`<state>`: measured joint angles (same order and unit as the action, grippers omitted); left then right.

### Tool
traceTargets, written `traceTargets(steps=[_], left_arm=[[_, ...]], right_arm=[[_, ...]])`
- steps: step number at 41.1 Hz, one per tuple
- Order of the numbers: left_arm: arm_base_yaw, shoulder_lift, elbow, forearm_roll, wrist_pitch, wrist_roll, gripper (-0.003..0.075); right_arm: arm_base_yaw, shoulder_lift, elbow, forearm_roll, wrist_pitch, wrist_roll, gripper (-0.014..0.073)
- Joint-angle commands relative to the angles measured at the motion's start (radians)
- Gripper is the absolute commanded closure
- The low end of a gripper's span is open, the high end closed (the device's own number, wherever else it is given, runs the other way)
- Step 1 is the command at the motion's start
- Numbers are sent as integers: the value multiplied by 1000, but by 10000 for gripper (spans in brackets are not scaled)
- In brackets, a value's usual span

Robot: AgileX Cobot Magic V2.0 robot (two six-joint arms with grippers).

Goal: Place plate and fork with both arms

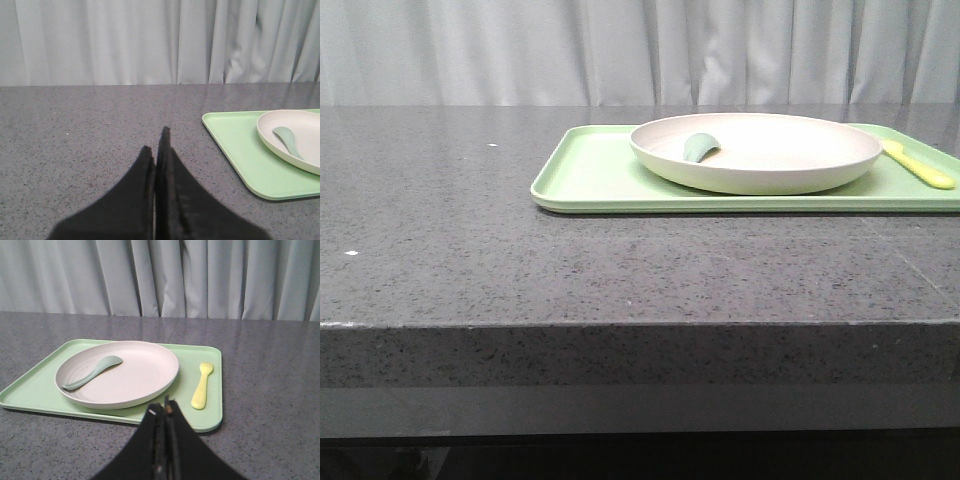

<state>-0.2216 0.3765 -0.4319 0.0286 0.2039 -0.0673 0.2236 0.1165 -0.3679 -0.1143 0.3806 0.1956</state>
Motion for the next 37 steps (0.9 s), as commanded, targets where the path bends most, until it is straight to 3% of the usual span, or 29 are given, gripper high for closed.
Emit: traceTargets(steps=[1,22,30,37], left_arm=[[3,5,-29,2,-89,-8,738],[3,5,-18,5,-89,-8,738],[26,-79,92,4,-88,-8,738],[125,-229,240,-29,-85,-8,738]], right_arm=[[1,13,-23,-10,-84,-9,706],[1,13,-23,-10,-84,-9,706],[1,13,-23,-10,-84,-9,706],[1,13,-23,-10,-84,-9,706]])
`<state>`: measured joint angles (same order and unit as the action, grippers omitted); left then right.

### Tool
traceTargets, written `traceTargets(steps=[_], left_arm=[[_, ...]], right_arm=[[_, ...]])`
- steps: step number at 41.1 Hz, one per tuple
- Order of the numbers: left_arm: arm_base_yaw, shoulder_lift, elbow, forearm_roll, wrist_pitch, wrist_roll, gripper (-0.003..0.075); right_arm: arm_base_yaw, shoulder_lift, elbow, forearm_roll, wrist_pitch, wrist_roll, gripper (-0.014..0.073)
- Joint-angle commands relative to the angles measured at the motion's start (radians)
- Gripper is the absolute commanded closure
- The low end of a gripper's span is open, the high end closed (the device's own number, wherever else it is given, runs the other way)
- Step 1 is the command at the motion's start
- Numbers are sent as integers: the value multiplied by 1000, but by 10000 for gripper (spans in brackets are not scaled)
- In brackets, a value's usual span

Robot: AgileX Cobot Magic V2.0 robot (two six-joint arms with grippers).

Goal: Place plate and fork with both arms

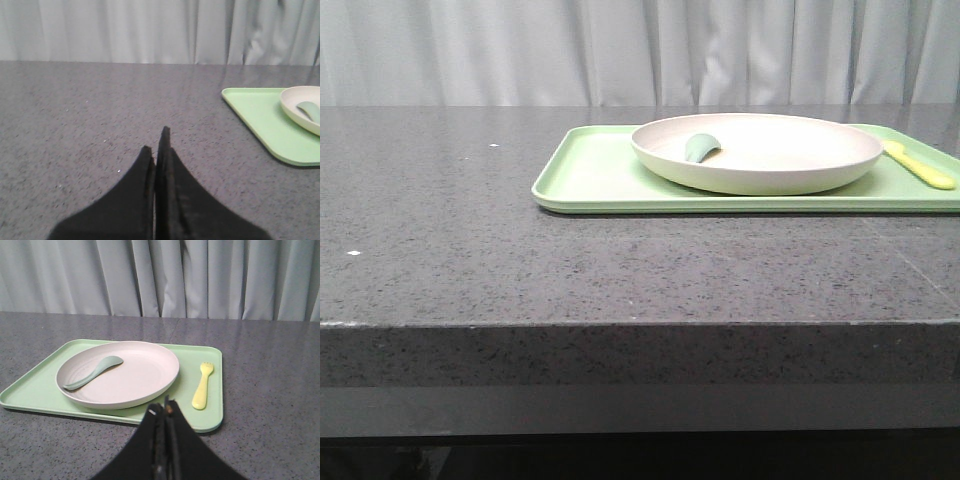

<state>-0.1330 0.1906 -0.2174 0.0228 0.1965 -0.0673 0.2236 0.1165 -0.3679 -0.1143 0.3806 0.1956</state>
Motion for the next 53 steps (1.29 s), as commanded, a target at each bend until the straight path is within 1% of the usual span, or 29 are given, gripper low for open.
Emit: traceTargets(steps=[1,9,16,18,53], left_arm=[[51,-67,41,-23,-78,-8,738],[126,-219,169,-35,-78,-8,738],[134,-219,227,-39,-103,-8,738],[134,-219,225,-39,-77,-8,738],[134,-217,225,-39,-76,-8,738]], right_arm=[[1,13,-23,-10,-84,-9,706],[1,13,-23,-10,-84,-9,706],[1,13,-22,-10,-84,-9,706],[1,13,-21,-10,-84,-9,706],[1,13,-21,-10,-84,-9,706]])
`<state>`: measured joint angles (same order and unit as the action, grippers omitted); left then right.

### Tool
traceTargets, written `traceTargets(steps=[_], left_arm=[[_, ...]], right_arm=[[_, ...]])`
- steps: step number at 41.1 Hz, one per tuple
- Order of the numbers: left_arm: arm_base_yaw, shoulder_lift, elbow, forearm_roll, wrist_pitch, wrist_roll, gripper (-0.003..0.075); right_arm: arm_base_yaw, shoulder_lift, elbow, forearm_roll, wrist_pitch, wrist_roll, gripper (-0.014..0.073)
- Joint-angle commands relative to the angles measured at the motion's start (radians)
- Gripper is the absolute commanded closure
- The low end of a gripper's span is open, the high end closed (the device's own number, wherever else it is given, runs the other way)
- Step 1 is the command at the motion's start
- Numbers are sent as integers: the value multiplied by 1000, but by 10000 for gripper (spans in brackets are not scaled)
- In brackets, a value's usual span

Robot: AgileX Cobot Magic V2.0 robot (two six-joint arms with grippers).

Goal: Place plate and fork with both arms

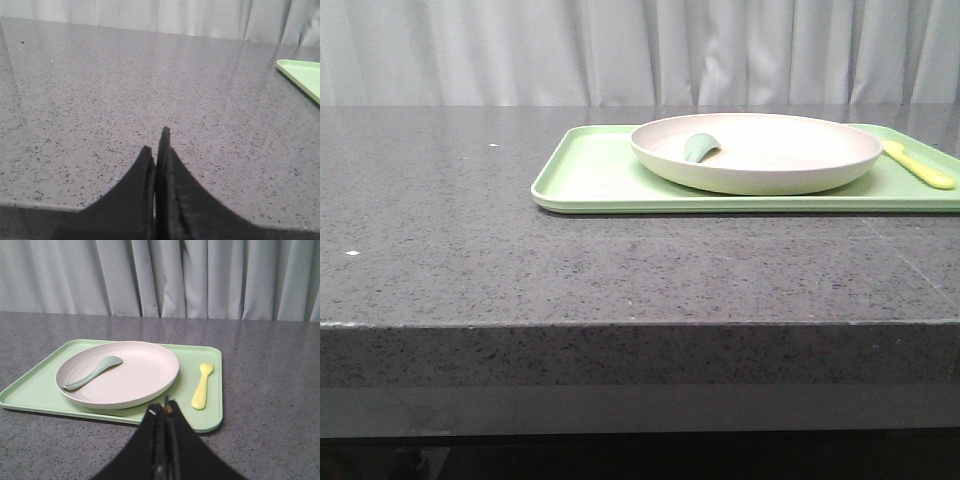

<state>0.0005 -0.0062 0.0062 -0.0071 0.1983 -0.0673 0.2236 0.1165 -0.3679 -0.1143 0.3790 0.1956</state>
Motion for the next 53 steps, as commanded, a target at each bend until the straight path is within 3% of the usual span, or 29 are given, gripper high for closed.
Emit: traceTargets(steps=[1,20,33,44,53], left_arm=[[0,-20,2,-9,-78,-8,738],[0,-20,2,-9,-78,-8,738],[0,-20,2,-9,-78,-8,738],[0,-20,2,-9,-78,-8,738],[0,-20,2,-9,-78,-8,738]], right_arm=[[1,13,-21,-10,-82,-9,706],[-7,11,28,-35,-131,-14,706],[-200,-9,239,86,-318,-18,706],[-225,-148,395,166,-353,-94,706],[-225,-145,392,166,-307,-94,706]])
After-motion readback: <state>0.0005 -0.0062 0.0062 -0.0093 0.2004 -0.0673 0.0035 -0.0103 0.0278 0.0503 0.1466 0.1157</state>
